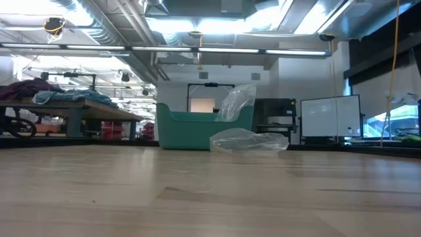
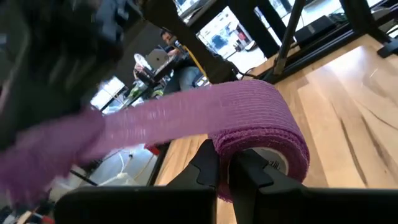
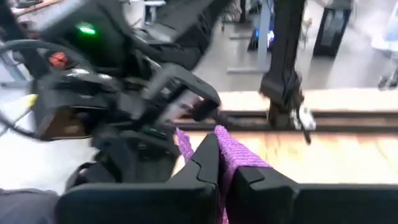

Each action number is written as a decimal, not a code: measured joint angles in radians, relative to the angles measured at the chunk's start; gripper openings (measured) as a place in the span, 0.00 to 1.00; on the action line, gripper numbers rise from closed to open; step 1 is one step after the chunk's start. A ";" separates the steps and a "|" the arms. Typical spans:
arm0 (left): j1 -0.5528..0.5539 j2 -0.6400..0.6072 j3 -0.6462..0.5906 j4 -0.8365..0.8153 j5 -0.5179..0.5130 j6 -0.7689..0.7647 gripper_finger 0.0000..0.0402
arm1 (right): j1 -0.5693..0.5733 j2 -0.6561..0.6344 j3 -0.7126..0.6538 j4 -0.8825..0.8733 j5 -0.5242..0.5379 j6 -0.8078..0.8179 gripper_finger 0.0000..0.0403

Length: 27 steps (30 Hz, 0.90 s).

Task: Roll bandage
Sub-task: Roll the violet bandage

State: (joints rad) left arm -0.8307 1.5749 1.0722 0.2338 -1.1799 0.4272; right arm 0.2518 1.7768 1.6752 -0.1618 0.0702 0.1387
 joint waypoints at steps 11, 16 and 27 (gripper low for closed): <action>0.007 0.001 -0.001 -0.010 0.002 -0.028 0.02 | -0.049 0.051 0.001 -0.101 -0.071 0.088 0.33; 0.016 0.002 -0.002 -0.019 0.000 -0.074 0.02 | -0.048 0.052 0.001 -0.184 -0.070 0.143 0.46; 0.024 0.002 -0.001 -0.021 0.028 -0.120 0.02 | -0.052 0.055 0.001 -0.211 -0.085 0.526 0.50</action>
State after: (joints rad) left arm -0.8071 1.5764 1.0710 0.2131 -1.1521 0.3071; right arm 0.1993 1.8322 1.6760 -0.3724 -0.0146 0.6650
